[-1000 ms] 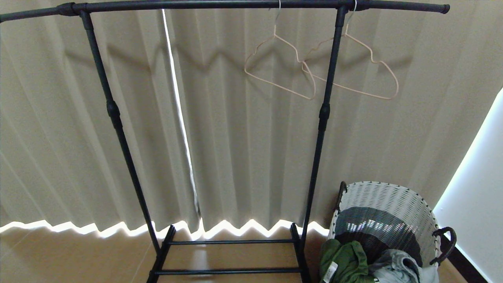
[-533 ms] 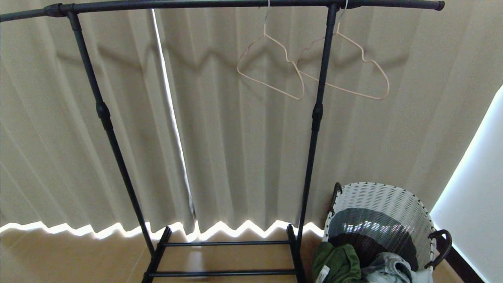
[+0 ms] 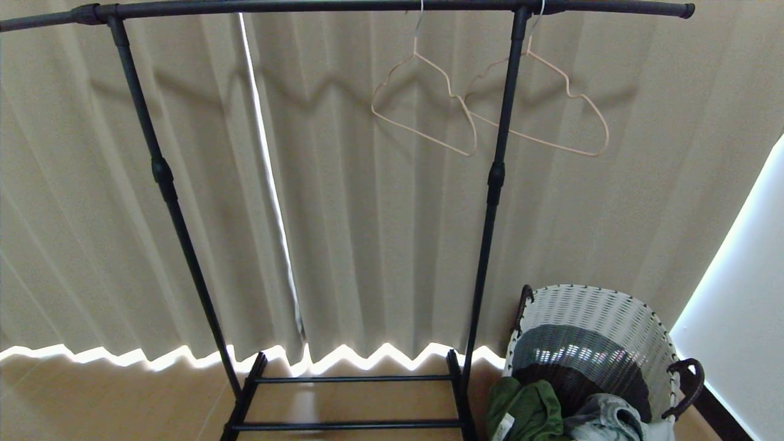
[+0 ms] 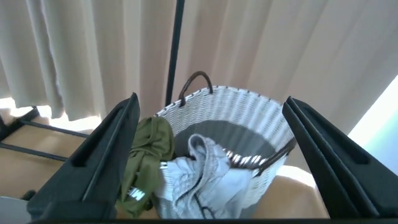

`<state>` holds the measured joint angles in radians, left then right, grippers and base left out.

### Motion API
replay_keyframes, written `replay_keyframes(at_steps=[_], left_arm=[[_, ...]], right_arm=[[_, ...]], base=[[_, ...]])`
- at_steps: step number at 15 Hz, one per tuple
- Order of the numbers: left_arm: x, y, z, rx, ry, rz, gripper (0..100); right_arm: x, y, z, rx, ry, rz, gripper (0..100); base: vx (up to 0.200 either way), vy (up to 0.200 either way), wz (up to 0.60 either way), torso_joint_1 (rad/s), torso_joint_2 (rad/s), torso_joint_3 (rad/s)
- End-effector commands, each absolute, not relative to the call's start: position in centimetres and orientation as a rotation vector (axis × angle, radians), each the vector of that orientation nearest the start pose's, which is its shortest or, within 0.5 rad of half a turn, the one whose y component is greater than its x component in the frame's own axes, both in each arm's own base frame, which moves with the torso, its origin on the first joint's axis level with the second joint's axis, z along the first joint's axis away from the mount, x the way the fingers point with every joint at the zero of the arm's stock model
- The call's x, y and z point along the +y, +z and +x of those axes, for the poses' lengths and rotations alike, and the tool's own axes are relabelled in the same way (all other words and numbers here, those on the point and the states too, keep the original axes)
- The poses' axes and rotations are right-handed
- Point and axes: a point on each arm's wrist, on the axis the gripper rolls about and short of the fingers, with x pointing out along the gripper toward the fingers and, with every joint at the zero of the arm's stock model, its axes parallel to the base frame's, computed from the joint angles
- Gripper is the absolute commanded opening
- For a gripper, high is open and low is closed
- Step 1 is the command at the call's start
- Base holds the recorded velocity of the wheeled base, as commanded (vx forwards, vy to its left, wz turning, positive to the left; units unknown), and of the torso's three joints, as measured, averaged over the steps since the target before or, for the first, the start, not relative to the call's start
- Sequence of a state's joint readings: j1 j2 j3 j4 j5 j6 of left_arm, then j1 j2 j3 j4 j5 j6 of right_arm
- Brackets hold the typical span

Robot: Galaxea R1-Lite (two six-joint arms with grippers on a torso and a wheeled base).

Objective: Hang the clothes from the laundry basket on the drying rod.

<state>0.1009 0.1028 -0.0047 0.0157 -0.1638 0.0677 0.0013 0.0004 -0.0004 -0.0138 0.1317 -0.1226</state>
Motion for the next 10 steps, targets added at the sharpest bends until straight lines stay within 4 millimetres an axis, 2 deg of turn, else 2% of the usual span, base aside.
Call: replay_keyframes(at_steps=[1,3,5,8,10], left_arm=[[-0.5,7.7,-1.5,0.11,-0.067,0.052,100],[-0.5,7.7,-1.5,0.11,-0.067,0.052,100],[-0.5,7.7,-1.5,0.11,-0.067,0.051,100],[-0.5,7.7,-1.5,0.11,-0.067,0.052,100],[-0.5,7.7,-1.5,0.11,-0.065,0.051,100]], right_arm=[[0.3,9.2,-2.8,-0.073,0.136,-0.144,100],[0.3,11.0,-3.2,-0.089,0.14,-0.155,100],[0.3,12.6,-2.4,-0.028,0.144,-0.192,100],[0.3,16.0,0.7,0.121,0.158,-0.225,100],[0.3,16.8,3.3,0.239,0.172,-0.247,100]], base=[[0.0,0.0,0.0,0.0,0.0,0.0],[0.0,0.0,0.0,0.0,0.0,0.0],[0.0,0.0,0.0,0.0,0.0,0.0],[0.0,0.0,0.0,0.0,0.0,0.0],[0.0,0.0,0.0,0.0,0.0,0.0]])
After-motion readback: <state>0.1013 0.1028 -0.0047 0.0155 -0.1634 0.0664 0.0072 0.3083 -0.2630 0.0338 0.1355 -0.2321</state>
